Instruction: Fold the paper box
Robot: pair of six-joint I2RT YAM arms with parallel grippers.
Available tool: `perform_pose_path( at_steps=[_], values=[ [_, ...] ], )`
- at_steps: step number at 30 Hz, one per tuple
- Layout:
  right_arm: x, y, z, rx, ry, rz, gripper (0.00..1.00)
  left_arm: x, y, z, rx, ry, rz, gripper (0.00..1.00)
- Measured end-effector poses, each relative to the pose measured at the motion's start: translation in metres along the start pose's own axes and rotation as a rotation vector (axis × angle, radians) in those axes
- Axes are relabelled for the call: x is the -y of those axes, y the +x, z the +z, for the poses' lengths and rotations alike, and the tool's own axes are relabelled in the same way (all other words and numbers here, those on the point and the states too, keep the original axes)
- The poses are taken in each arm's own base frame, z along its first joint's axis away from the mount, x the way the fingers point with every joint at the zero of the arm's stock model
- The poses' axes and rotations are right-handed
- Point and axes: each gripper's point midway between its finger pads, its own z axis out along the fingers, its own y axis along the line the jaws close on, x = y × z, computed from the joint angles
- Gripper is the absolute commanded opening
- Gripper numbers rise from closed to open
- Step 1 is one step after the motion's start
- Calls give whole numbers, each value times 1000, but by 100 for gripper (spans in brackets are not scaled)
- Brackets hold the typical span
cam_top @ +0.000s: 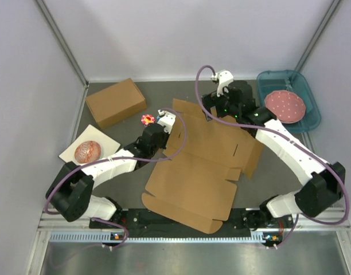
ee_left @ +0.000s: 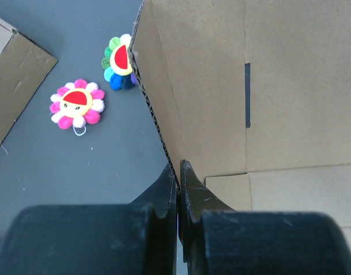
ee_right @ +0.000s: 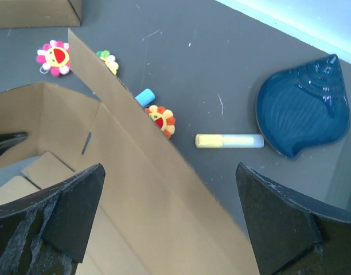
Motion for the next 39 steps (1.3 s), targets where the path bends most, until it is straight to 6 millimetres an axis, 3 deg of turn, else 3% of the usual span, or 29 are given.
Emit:
perform_pose_path(
  at_steps=[12,16,20,22,31,36,39],
  values=[
    [-16,25,53,-58,-110,-107,94,2,-1,0,7,-9,49,0],
    [-20,42,69,-99,-130,-105,84,2,0,0,6,-14,51,0],
    [-22,54,82,-138,-138,-100,65,3,-1,-1,7,-17,53,0],
    [-24,54,86,-140,-146,-97,54,3,-1,-1,7,-19,54,0],
    [-31,45,88,-117,-180,-81,24,3,1,-2,1,-35,32,0],
    [-39,48,86,-112,-216,-83,20,4,0,-3,-3,-34,9,0],
    [-42,50,82,-96,-227,-86,26,5,-2,-8,-5,-25,-12,0]
  ],
)
